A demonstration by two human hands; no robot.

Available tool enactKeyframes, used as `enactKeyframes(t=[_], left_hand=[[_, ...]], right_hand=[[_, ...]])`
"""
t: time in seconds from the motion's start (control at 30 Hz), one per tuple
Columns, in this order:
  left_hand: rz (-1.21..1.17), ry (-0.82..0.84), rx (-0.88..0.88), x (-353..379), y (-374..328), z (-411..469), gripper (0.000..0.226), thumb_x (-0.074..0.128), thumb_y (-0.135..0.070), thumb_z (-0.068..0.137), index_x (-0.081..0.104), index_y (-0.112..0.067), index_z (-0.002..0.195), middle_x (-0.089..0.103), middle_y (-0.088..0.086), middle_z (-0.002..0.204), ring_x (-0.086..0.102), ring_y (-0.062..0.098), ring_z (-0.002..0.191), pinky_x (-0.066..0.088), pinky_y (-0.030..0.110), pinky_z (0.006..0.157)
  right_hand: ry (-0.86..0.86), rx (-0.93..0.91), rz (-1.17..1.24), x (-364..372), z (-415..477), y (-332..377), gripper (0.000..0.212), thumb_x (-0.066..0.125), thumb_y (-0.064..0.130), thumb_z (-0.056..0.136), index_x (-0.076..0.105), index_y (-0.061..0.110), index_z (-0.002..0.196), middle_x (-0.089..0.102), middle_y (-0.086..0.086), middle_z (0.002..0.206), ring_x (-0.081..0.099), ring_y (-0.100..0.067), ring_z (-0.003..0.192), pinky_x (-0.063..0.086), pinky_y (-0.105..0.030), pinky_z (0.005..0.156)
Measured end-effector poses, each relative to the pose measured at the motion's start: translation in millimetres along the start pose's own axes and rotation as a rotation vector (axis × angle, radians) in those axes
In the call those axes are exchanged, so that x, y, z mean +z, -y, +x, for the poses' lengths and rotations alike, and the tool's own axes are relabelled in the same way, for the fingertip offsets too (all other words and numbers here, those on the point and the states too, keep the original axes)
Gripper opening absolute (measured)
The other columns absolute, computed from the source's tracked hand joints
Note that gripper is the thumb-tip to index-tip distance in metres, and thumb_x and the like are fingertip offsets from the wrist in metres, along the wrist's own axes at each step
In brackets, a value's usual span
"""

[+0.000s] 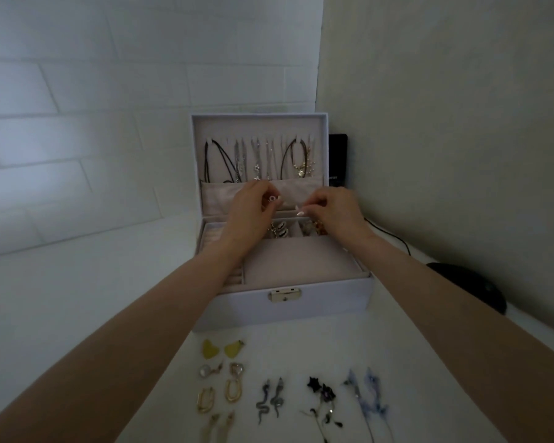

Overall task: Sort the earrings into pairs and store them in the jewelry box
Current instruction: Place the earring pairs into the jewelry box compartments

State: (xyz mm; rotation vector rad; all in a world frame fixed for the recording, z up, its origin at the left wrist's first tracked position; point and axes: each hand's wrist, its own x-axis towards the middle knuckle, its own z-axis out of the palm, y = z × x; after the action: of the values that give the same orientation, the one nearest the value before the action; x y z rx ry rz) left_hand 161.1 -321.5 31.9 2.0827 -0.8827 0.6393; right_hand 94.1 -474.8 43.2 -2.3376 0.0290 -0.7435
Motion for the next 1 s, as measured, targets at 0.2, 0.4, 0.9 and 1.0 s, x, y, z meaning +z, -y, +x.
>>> enactKeyframes(t=[0.2, 0.4, 0.9, 1.0], left_hand=[[-0.004, 0.004, 0.023, -0.7, -0.1, -0.7, 0.008, 0.064, -0.013, 0.084, 0.06, -0.007, 0.083, 0.051, 0.0, 0.082, 0.046, 0.01, 0.072, 0.033, 0.002, 0.063], [-0.011, 0.001, 0.031, -0.8, -0.6, -1.1, 0.007, 0.065, -0.011, 0.083, 0.06, -0.006, 0.082, 0.05, 0.0, 0.081, 0.045, 0.01, 0.07, 0.033, 0.0, 0.064], [0.004, 0.007, 0.042, 0.9, 2.5, -0.5, 0.008, 0.064, -0.012, 0.084, 0.061, -0.005, 0.085, 0.051, 0.0, 0.084, 0.046, 0.01, 0.072, 0.034, 0.0, 0.066], [0.01, 0.004, 0.051, 0.8, 3.0, -0.3, 0.008, 0.064, -0.012, 0.083, 0.061, -0.005, 0.085, 0.052, 0.002, 0.084, 0.046, 0.009, 0.072, 0.033, 0.0, 0.066]], right_hand=[[0.017, -0.007, -0.024, 2.4, 0.5, -0.3, 0.009, 0.07, -0.002, 0.074, 0.072, 0.0, 0.083, 0.07, -0.013, 0.081, 0.059, -0.012, 0.07, 0.04, -0.002, 0.061], [0.065, -0.06, -0.079, 2.0, -0.9, -0.6, 0.018, 0.065, -0.01, 0.073, 0.073, -0.003, 0.087, 0.071, -0.017, 0.088, 0.06, -0.013, 0.078, 0.039, -0.003, 0.067], [0.178, -0.204, -0.324, 5.9, -1.9, 2.2, 0.018, 0.062, -0.005, 0.076, 0.073, 0.004, 0.087, 0.07, -0.012, 0.094, 0.063, -0.025, 0.089, 0.048, -0.03, 0.082], [0.198, -0.231, -0.353, 5.7, -1.9, 2.8, 0.021, 0.06, -0.007, 0.076, 0.074, 0.004, 0.088, 0.07, -0.013, 0.094, 0.063, -0.026, 0.089, 0.046, -0.026, 0.078]])
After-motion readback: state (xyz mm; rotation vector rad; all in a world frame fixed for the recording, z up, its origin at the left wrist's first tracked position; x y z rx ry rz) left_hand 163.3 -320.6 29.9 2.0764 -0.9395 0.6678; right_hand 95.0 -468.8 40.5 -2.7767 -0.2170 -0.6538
